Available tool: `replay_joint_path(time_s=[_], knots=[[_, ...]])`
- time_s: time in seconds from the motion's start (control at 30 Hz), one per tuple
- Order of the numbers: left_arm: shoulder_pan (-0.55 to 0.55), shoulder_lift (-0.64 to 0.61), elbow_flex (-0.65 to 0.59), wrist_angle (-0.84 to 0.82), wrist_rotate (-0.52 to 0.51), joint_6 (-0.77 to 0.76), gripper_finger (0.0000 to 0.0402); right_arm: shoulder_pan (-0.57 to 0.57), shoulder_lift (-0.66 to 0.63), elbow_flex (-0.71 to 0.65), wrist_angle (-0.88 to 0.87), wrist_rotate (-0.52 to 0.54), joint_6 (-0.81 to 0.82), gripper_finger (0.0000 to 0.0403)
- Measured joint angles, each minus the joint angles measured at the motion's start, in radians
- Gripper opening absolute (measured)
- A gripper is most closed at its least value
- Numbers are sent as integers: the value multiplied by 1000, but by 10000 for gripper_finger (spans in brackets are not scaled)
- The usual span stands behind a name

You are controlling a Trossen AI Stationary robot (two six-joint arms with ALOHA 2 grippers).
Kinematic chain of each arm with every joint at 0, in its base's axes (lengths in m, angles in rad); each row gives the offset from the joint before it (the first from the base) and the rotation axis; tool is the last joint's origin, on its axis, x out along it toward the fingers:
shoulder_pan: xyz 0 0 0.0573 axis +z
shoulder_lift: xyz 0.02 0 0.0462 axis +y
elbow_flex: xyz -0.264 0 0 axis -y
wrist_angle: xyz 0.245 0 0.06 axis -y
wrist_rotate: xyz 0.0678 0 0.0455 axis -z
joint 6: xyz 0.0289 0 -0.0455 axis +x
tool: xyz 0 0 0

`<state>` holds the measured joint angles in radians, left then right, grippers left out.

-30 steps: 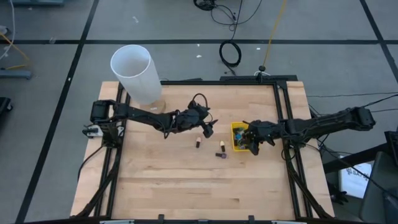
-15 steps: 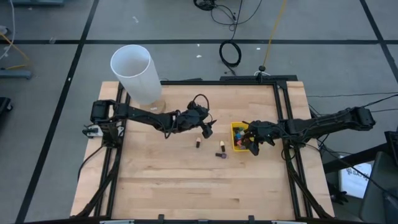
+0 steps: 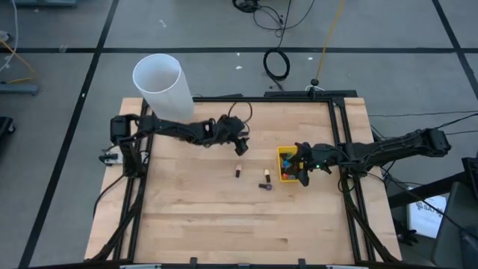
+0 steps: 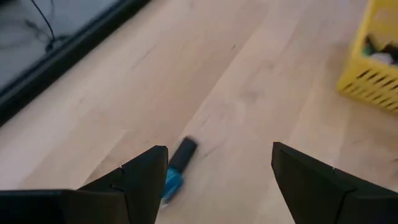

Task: Pick & Place Nail Polish
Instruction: Put the dark blue nail polish into the yellow bin

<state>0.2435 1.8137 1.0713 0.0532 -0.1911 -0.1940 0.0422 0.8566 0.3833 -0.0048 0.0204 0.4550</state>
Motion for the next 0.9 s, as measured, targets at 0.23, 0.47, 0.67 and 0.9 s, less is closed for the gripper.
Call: replay_joint_path(time_s=[0.23,0.47,0.67,0.9], knots=[[71,0,0,-95,105,99,278,-1,-11,0,138,0,-91,235],[51,0,0,-96,35,160,278,-1,-11,0,227,3,-164,234],[50,64,3,-23,33,163,278,-2,-11,0,249,6,-187,231],[54,202,96,-39,-8,216,278,-3,-11,0,262,7,-180,228]])
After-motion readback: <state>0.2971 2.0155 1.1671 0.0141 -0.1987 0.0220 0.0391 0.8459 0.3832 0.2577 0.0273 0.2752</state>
